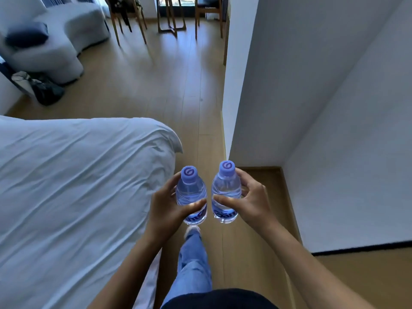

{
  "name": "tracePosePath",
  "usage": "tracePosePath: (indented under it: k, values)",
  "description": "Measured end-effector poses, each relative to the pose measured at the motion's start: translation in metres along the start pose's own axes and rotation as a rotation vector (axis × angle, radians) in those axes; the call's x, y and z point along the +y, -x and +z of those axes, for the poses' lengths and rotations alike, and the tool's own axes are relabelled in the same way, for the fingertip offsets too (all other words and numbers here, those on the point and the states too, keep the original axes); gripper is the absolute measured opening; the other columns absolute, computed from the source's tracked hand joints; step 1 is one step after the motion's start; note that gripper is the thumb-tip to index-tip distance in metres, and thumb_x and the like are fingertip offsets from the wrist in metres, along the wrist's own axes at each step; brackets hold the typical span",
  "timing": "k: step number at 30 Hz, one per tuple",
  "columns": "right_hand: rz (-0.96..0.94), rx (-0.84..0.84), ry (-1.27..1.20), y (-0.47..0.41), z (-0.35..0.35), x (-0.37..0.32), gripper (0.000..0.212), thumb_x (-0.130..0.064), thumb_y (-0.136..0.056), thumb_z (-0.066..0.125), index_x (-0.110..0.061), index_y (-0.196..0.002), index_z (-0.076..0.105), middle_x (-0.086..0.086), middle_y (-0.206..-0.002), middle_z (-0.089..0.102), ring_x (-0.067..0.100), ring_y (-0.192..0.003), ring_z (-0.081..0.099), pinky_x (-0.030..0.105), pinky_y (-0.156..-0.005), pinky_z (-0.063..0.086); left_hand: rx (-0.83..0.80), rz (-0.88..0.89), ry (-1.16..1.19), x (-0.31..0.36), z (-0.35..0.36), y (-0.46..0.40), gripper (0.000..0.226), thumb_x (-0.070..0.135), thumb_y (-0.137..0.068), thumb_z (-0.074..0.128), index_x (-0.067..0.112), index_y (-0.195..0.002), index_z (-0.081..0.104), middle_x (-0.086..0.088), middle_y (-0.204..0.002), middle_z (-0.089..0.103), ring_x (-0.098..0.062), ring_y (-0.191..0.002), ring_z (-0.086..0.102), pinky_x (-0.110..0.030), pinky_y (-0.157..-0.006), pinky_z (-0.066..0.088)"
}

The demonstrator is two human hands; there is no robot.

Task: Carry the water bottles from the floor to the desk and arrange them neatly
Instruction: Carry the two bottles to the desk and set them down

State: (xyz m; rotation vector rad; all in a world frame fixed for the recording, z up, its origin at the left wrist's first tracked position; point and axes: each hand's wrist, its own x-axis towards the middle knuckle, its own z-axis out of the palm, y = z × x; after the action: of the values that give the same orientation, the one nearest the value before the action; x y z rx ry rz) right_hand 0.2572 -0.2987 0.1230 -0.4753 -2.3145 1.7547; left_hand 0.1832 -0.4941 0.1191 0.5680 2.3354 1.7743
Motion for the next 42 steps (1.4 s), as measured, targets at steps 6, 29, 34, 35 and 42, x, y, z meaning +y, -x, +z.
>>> tracePosePath:
  k: [6,29,34,35,42]
  values:
    - [0.035,0.023,-0.020,-0.144,0.028,-0.013,0.070,-0.031,-0.066,0.089,-0.020,-0.129,0.060,-0.007,-0.113,0.071,0.008,-0.100,0.071,0.033,-0.088,0.059,-0.065,0.038,-0.032,-0.019,-0.027,-0.153,0.063,0.015,-0.062,0.091,0.018,-0.119,0.064,0.019,-0.105,0.073,-0.003,-0.095,0.070,-0.013,-0.080,0.052]
    - [-0.128,0.072,0.004,-0.692,0.011,-0.052,0.058,-0.026,-0.069,0.089,-0.047,-0.112,0.056,-0.043,-0.098,0.064,-0.009,-0.094,0.066,0.006,-0.075,0.050,-0.010,-0.007,-0.047,-0.048,-0.022,-0.687,0.070,0.030,-0.059,0.091,0.015,-0.122,0.064,0.008,-0.106,0.074,-0.009,-0.094,0.071,-0.018,-0.081,0.055]
    - [-0.130,0.094,-0.045,-0.791,0.011,-0.055,0.053,-0.041,-0.065,0.085,-0.045,-0.111,0.058,-0.041,-0.100,0.065,-0.009,-0.095,0.066,0.005,-0.073,0.048,-0.006,-0.014,-0.061,-0.056,-0.018,-0.790,0.067,0.017,-0.061,0.092,0.015,-0.122,0.064,0.010,-0.104,0.075,-0.007,-0.093,0.071,-0.017,-0.079,0.054]
    - [-0.126,0.100,-0.049,-0.811,0.013,-0.055,0.053,-0.045,-0.063,0.083,-0.046,-0.110,0.058,-0.042,-0.099,0.064,-0.010,-0.095,0.065,0.004,-0.072,0.048,-0.012,-0.020,-0.056,-0.059,-0.017,-0.811,0.066,0.016,-0.062,0.092,0.016,-0.121,0.064,0.010,-0.103,0.075,-0.007,-0.092,0.071,-0.018,-0.079,0.055]
    - [-0.098,0.156,-0.039,-0.963,0.020,-0.053,0.055,-0.035,-0.066,0.088,-0.045,-0.111,0.059,-0.038,-0.098,0.067,-0.007,-0.093,0.067,0.006,-0.073,0.050,-0.097,0.002,-0.041,-0.079,-0.018,-0.979,0.064,0.016,-0.062,0.092,0.020,-0.120,0.065,0.012,-0.100,0.075,-0.005,-0.092,0.071,-0.016,-0.078,0.054]
